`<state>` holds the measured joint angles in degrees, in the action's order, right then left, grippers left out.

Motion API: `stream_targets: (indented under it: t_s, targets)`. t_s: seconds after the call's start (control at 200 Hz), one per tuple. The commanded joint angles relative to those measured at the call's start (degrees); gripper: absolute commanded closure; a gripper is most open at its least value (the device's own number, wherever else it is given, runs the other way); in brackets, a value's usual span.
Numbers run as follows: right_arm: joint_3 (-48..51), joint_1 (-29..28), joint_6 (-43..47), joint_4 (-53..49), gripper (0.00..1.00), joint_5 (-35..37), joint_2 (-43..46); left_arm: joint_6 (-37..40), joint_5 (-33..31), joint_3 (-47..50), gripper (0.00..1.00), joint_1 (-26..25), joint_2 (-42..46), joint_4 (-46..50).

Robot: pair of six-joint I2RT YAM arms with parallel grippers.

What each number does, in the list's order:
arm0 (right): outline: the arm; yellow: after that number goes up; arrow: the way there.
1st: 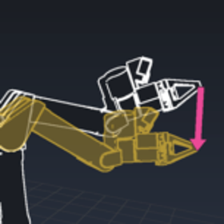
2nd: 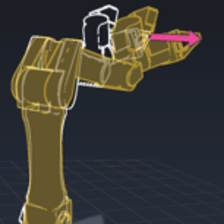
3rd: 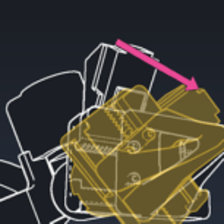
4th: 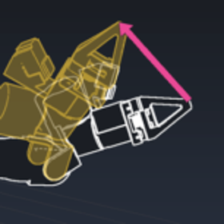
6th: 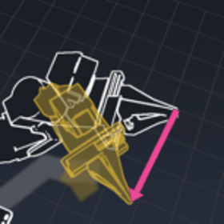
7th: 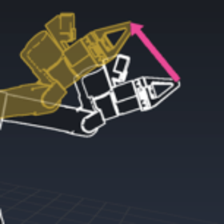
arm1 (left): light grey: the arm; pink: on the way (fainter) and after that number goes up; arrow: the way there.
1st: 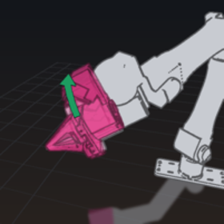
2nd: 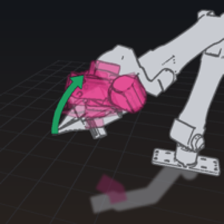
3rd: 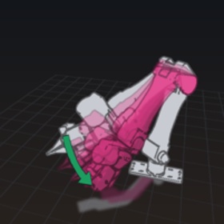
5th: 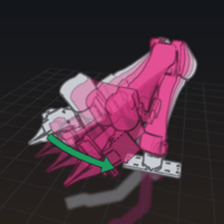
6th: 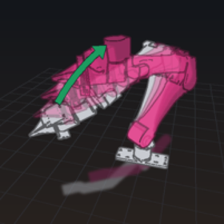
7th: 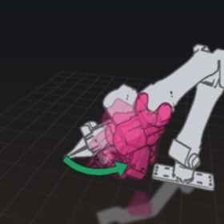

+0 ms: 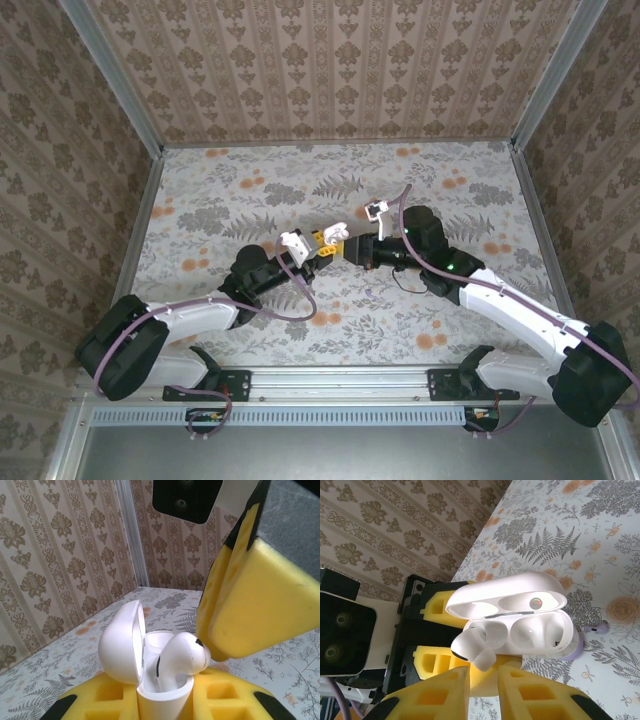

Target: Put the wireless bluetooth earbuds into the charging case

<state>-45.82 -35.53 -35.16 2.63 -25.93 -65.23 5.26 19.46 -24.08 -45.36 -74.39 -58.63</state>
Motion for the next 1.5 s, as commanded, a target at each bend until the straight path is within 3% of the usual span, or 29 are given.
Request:
stream_targets:
  t_s: [0.0, 0.49, 1.495]
  targets:
    - [-2.05, -0.36, 0.17, 1.49, 0.78, -0.96, -0.69, 1.25, 0.05, -0.4, 0.88, -0.33, 1.53, -0.43]
    - [-3.04, -0.42, 0.52, 3.53, 0.82, -0.71, -1.72, 1.09, 0.22, -0.29, 0.88, -0.27, 1.44, 0.01]
    - [-3.78, -0.43, 0.87, 3.96, 0.82, 0.97, -3.41, 0.98, 1.79, -0.18, 0.88, -0.42, 2.1, 0.09]
